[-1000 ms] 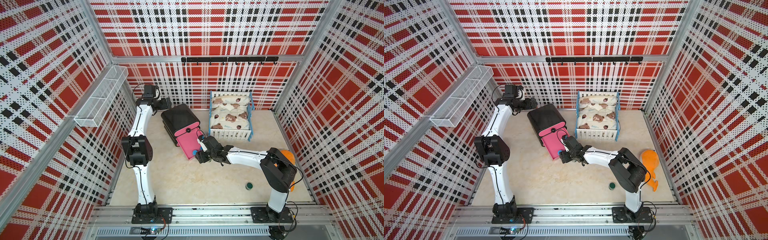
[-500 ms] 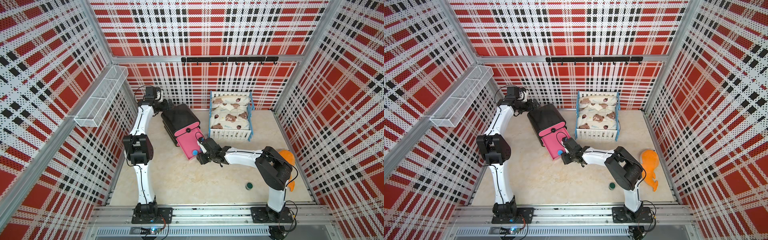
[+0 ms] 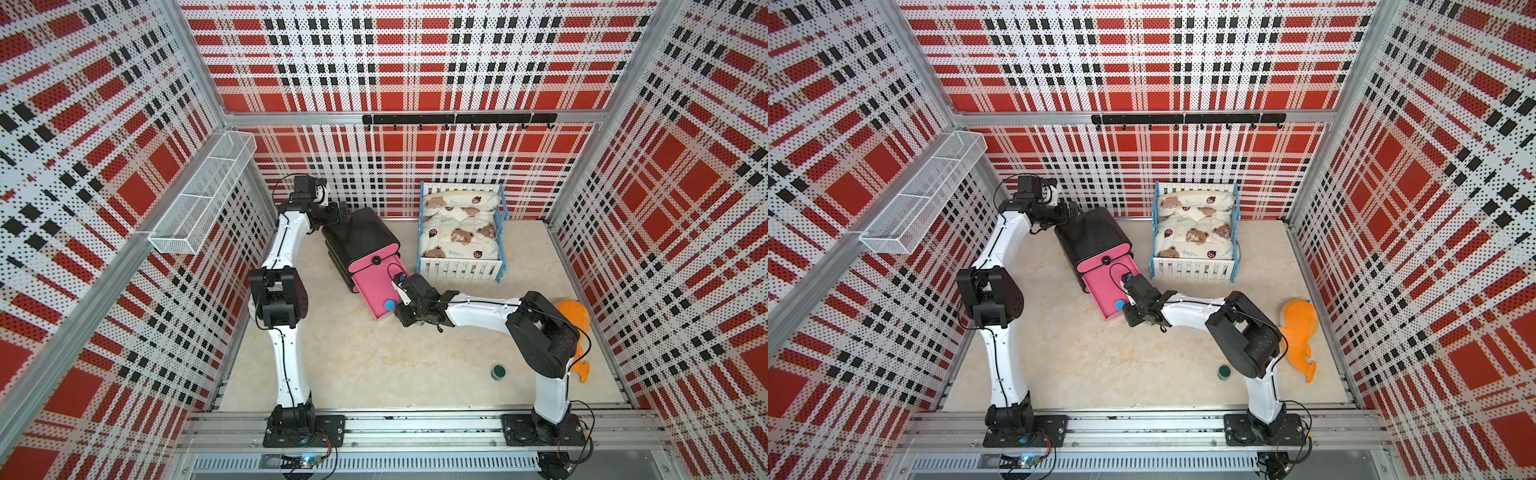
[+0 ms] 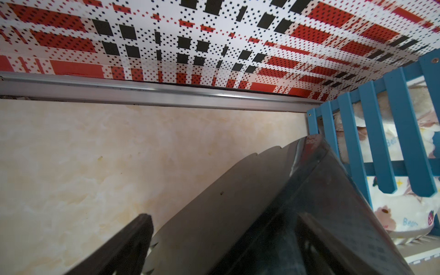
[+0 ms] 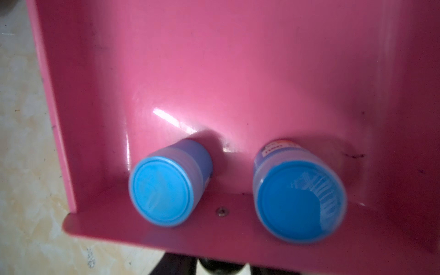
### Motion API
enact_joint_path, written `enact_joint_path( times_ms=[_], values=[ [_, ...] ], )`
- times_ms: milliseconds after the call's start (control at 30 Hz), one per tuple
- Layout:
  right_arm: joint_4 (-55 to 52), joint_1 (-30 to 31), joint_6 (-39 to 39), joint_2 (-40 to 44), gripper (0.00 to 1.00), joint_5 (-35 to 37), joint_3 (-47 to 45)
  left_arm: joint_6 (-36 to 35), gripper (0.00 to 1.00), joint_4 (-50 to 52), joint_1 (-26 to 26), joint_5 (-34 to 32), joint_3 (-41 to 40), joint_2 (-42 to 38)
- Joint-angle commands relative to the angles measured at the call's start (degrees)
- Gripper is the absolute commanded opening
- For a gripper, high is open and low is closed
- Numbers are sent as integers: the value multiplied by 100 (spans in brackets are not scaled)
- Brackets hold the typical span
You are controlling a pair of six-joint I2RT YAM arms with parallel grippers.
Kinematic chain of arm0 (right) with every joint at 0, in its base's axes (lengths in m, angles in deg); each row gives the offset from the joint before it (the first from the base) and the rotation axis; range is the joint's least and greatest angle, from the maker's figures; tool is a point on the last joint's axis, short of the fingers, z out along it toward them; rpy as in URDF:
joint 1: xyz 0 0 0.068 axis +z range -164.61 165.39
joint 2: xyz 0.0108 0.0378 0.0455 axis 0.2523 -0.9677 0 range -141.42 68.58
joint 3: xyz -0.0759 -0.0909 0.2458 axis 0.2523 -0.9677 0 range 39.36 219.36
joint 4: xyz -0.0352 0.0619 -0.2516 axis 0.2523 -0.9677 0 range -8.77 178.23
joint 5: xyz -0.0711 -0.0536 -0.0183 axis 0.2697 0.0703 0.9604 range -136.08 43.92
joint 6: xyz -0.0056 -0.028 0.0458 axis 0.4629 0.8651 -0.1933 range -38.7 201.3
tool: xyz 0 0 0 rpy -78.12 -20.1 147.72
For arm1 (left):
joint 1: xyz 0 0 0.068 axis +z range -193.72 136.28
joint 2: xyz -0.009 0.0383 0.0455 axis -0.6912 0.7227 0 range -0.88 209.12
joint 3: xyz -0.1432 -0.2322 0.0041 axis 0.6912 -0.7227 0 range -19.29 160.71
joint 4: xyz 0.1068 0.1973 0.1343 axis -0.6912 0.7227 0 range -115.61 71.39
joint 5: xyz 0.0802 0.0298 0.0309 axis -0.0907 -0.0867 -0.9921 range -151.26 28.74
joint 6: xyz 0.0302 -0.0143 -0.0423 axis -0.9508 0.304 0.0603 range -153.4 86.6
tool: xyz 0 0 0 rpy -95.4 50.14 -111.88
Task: Put the paint cans in the drawer according to color
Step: Close the drawer in the storage box.
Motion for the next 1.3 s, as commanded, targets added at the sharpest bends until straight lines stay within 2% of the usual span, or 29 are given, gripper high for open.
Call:
enact_joint_path(
  times_ms=[0,467,1267],
  values=[
    [1,51,80,134,28,135,150,-124,99,-104,-34,167,9,91],
    [-183,51,299,846,25,337,434,-248,99,-109,-79,273,-223,22],
    [188,42,562,-304,28,528,1649,-684,99,-100,-177,582,-770,-258]
  ],
)
